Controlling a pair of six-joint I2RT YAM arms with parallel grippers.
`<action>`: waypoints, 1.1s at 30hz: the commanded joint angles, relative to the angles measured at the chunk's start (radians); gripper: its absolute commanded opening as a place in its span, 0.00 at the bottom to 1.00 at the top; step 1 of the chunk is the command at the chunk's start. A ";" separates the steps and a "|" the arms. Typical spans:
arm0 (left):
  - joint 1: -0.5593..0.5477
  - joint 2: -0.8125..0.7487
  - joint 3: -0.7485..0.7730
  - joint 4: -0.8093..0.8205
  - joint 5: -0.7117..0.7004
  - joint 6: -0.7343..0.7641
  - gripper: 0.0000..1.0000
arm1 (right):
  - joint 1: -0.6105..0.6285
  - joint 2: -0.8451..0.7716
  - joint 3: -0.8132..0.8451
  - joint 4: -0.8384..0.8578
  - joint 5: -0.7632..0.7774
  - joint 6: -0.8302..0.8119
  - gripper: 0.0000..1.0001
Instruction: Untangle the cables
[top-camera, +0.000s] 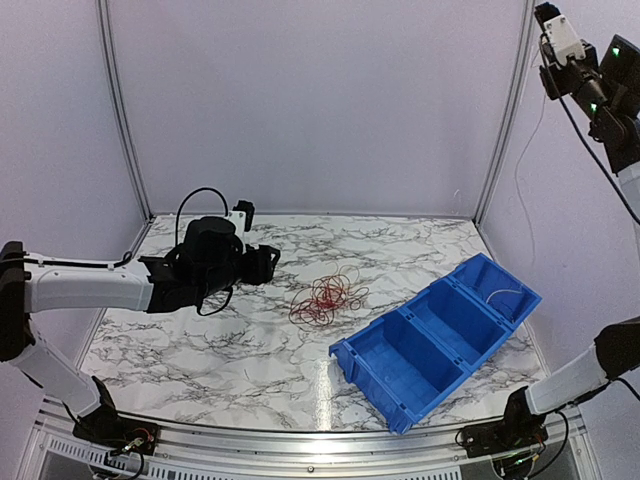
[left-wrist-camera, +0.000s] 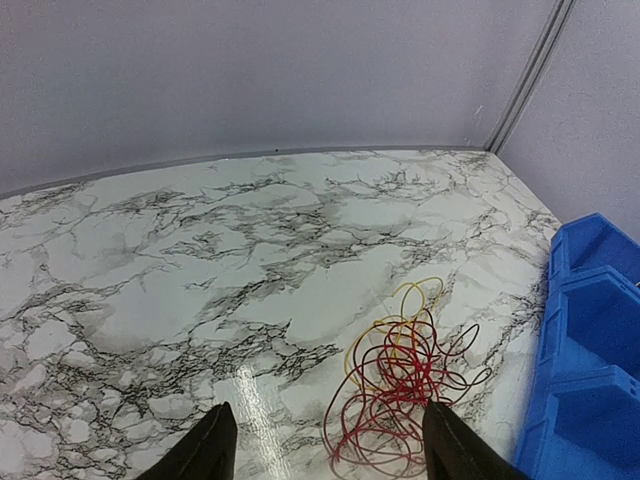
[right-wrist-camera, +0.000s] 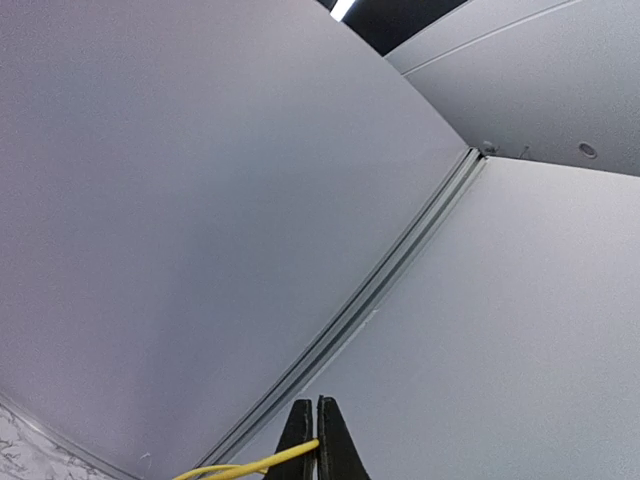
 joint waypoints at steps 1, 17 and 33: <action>-0.003 0.004 0.029 0.038 0.022 0.005 0.66 | -0.007 0.018 0.095 -0.045 -0.073 0.070 0.00; -0.002 -0.061 -0.040 0.052 0.008 -0.057 0.66 | 0.117 0.107 0.444 0.060 -0.351 0.142 0.00; -0.003 -0.128 -0.124 0.063 -0.007 -0.078 0.66 | 0.122 0.027 0.198 -0.057 -0.409 0.236 0.00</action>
